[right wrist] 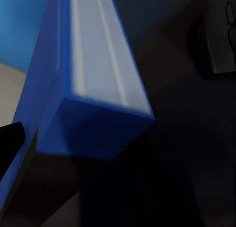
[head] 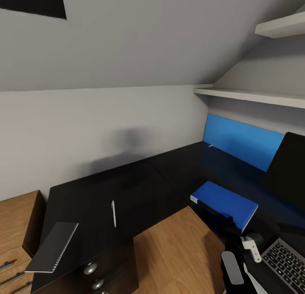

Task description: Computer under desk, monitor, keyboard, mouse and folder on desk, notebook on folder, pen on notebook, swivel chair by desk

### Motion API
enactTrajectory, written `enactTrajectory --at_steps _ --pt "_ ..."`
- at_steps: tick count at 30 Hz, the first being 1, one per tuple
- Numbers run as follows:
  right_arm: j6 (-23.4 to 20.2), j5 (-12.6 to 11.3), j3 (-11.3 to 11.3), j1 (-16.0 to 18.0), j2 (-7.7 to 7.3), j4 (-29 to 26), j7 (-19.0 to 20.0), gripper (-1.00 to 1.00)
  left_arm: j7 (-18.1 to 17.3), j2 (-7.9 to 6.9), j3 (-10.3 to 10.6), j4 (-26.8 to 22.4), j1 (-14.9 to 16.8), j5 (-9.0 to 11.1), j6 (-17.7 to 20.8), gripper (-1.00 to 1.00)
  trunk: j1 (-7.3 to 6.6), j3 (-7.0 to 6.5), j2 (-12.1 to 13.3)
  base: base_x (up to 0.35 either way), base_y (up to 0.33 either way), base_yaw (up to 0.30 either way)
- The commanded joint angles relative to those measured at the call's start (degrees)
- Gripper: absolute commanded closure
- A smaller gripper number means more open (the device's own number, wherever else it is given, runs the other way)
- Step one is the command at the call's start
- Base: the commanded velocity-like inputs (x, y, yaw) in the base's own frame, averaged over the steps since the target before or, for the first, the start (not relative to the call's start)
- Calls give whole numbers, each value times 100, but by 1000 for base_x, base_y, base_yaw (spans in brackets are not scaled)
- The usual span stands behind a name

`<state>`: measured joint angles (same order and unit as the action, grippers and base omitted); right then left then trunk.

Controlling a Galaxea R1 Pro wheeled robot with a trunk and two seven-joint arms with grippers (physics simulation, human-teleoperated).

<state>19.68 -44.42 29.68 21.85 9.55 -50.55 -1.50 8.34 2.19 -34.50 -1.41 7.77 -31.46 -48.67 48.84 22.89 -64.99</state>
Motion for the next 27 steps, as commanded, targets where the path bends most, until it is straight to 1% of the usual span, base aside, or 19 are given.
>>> enactTrajectory --at_steps 1,4,11,22,27 --pt "9 -40 3 5 3 -6 -8 100 54 1 -13 1 2 -62 -11 -100 0 6 -4 0 0 0" --pt "9 -40 3 4 3 -6 -8 100 54 1 -13 1 4 -62 -11 -100 0 6 -4 0 0 0" --pt "9 -40 3 4 3 -2 -9 100 54 1 -17 1 4 -62 -19 -100 154 132 -285 0 0 0" --pt "1 -40 3 4 3 1 -14 100 46 1 0 1 5 -66 -11 -100 154 132 -285 0 1 0" --pt "1 -40 3 5 2 0 -17 100 45 1 4 1 5 -66 -8 -100 154 132 -285 0 69 0"
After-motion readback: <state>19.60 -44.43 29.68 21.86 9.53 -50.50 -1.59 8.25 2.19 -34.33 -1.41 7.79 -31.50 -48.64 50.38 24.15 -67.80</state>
